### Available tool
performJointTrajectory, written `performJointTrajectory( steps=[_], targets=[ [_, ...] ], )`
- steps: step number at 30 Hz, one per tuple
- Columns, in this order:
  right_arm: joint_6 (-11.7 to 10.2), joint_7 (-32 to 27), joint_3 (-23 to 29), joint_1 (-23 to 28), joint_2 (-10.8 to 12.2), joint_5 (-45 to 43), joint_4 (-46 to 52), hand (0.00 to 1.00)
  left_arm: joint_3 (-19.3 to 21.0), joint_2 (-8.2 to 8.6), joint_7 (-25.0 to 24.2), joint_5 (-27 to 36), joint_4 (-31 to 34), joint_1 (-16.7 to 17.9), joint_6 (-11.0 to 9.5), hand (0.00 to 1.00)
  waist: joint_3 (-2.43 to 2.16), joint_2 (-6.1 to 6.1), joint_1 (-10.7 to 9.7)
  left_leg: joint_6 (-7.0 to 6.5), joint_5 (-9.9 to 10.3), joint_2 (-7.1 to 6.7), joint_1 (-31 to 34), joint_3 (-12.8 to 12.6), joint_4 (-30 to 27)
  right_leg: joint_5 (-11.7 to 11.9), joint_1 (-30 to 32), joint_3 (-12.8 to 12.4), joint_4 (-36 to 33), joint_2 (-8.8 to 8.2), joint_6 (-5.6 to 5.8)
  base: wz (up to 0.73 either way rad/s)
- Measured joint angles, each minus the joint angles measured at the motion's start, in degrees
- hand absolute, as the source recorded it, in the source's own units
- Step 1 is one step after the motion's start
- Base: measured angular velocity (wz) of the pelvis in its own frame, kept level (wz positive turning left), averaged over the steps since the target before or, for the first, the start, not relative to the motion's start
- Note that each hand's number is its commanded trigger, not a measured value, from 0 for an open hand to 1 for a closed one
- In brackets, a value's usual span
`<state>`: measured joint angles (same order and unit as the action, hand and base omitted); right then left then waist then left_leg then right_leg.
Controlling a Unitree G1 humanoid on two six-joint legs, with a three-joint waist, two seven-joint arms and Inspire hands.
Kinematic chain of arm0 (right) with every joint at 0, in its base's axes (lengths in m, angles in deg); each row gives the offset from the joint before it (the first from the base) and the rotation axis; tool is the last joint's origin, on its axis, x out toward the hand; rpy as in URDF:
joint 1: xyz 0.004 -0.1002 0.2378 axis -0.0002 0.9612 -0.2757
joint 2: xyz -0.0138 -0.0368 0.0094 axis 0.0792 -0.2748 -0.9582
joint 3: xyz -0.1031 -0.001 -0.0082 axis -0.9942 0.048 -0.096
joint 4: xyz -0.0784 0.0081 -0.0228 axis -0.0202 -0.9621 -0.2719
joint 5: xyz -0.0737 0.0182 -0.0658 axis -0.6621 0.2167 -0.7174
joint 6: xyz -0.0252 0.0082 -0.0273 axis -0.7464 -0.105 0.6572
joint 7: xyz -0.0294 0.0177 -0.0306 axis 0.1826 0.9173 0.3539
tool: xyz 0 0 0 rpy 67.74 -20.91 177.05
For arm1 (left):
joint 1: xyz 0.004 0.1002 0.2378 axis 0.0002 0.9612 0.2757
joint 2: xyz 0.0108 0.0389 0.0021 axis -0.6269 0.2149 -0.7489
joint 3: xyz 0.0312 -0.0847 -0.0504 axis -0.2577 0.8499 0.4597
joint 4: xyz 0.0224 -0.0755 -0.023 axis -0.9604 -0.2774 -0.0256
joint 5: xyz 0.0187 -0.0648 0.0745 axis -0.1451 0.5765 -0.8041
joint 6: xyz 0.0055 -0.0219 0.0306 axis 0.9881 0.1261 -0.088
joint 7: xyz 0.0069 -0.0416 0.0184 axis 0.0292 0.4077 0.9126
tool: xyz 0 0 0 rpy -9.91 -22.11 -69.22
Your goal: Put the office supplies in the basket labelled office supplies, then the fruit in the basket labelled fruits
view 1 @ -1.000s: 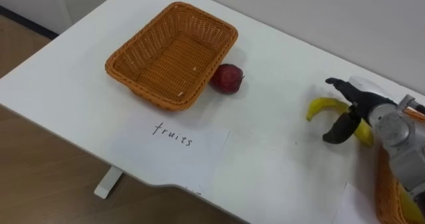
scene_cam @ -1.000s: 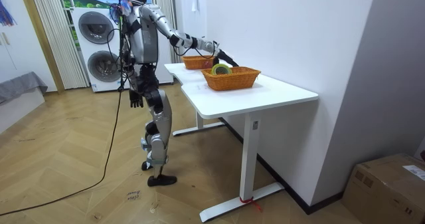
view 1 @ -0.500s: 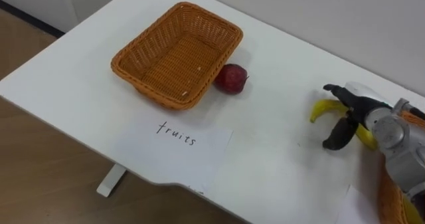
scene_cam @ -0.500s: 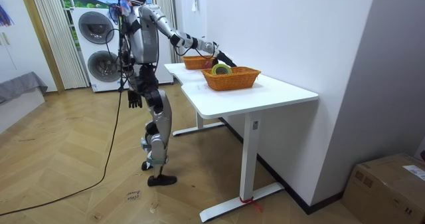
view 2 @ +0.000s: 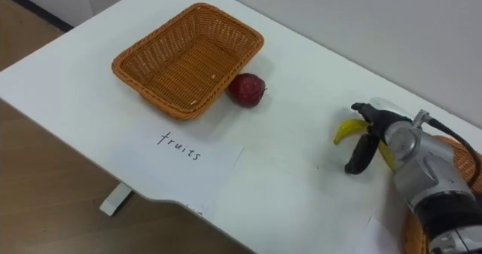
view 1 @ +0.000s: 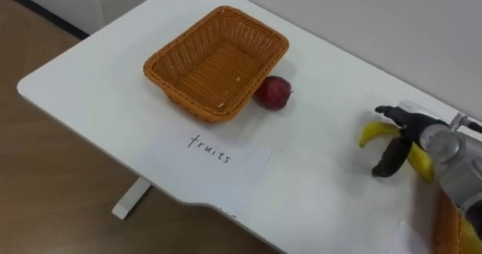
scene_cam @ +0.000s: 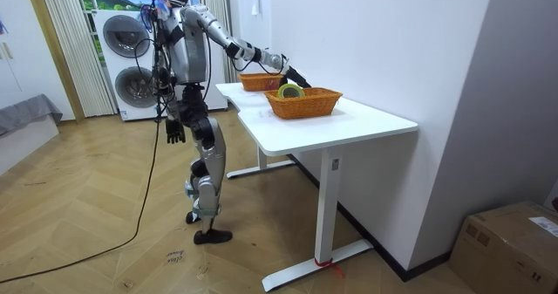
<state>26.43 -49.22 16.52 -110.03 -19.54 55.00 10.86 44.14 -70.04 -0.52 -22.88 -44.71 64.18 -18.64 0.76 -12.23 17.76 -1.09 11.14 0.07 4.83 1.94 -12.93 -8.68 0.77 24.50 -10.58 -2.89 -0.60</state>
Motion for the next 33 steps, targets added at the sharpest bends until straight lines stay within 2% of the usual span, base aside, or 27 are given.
performJointTrajectory(
  steps=[5,11,18,19,20,21,33],
  targets=[
    [0.06,1.64,0.0,-2.63,-0.04,1.3,-4.31,0.0,-0.13,-0.2,-0.65,0.01,0.99,-0.73,0.05,0.0,0.01,-0.02,-0.1,0.01,-0.01,0.0,0.1,0.18,-0.06,0.0,0.04,0.01,0.06,0.04,0.0,0.01],
    [0.34,4.93,0.02,-3.11,-0.39,2.96,-5.28,0.0,-1.3,-1.07,-1.92,0.01,0.58,-2.35,0.68,0.0,0.01,-0.07,-0.06,0.02,-0.01,0.0,0.12,0.77,-0.21,0.0,-0.19,0.72,0.16,0.08,0.0,0.04],
    [1.33,7.09,0.02,-3.2,-0.39,3.67,-5.8,0.0,-1.37,-1.14,-3.5,0.01,-0.34,-2.43,0.99,0.0,0.0,-0.12,-0.08,0.02,-0.01,-0.48,0.06,1.27,-0.37,0.02,-0.77,0.99,0.82,0.09,-0.01,0.02],
    [1.33,7.43,0.02,-3.19,-0.39,3.73,-5.91,0.1,-1.37,-1.16,-3.67,0.01,-0.38,-2.41,0.99,0.0,0.01,-0.19,-0.09,0.02,-0.01,-0.61,0.06,1.46,-0.44,0.02,-0.91,1.09,0.82,0.09,-0.01,0.07],
    [1.41,7.87,0.01,-3.19,-0.39,3.71,-6.02,0.62,-1.38,-1.18,-4.04,0.01,-0.39,-2.43,0.97,0.0,0.02,-0.25,0.0,0.02,0.0,-0.66,0.07,1.56,-0.47,0.02,-0.94,1.11,0.84,0.09,-0.01,0.06],
    [1.43,7.91,0.0,-3.19,-0.39,3.71,-6.09,1.0,-1.46,-1.18,-4.08,0.01,-0.41,-2.43,0.97,0.0,0.03,-0.29,0.02,0.01,0.0,-0.68,0.08,1.6,-0.49,0.02,-0.95,1.11,0.84,0.08,0.0,0.0],
    [1.3,5.26,-0.02,-3.46,-0.97,1.92,-6.39,1.0,-3.18,-1.35,-4.08,0.02,-0.88,-3.04,0.47,0.0,0.02,-0.37,0.14,-0.01,0.01,-0.76,0.07,1.87,-0.67,0.06,-1.05,1.14,0.88,0.08,0.03,0.0]
  ],
)
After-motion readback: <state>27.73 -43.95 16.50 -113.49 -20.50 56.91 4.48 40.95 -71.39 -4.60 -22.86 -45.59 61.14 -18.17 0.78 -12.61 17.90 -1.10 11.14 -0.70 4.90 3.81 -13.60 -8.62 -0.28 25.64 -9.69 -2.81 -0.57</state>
